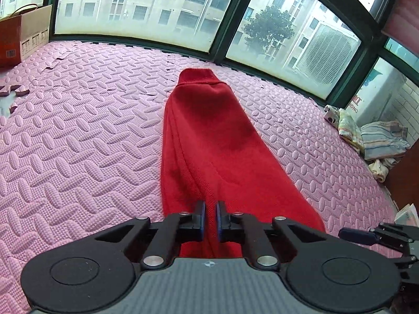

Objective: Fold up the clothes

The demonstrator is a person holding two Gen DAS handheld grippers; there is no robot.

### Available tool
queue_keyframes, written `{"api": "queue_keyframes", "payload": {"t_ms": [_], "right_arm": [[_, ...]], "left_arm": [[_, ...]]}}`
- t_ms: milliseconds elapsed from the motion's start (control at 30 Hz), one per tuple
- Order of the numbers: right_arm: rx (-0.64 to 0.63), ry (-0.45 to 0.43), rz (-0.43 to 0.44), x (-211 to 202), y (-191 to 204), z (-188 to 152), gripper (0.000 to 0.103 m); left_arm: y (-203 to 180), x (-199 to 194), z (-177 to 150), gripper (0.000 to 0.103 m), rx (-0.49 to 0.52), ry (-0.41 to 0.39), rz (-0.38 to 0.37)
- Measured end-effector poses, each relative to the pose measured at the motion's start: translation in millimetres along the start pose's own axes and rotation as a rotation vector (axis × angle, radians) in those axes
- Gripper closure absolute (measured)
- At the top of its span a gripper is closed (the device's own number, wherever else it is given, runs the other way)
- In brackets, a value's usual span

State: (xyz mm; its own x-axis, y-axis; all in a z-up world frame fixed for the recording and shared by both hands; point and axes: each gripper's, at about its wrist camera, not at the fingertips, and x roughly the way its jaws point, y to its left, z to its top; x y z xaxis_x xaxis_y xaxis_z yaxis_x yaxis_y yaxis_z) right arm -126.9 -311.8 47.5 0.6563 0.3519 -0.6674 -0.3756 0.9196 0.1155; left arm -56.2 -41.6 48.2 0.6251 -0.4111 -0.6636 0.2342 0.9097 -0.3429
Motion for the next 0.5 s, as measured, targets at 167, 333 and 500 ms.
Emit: {"api": "queue_keyframes", "payload": {"t_ms": [167,333,500], "right_arm": [[0.004,-0.01,0.014,1.1,-1.6,0.9,0.065],[0.027,-0.01,0.07,5.1,-5.8,3.5,0.065],[0.052,0.02,0.241,17.6,-21.2,16.7,0.06]], "left_arm": [[-4.6,-14.0,10.6,0.094,0.052,-0.034,0.033],[17.1,7.3,-2.0,0.094,0.0,0.05,0.086],[20.1,6.4,-0.4,0.093,0.004,0.055,0.072]]}}
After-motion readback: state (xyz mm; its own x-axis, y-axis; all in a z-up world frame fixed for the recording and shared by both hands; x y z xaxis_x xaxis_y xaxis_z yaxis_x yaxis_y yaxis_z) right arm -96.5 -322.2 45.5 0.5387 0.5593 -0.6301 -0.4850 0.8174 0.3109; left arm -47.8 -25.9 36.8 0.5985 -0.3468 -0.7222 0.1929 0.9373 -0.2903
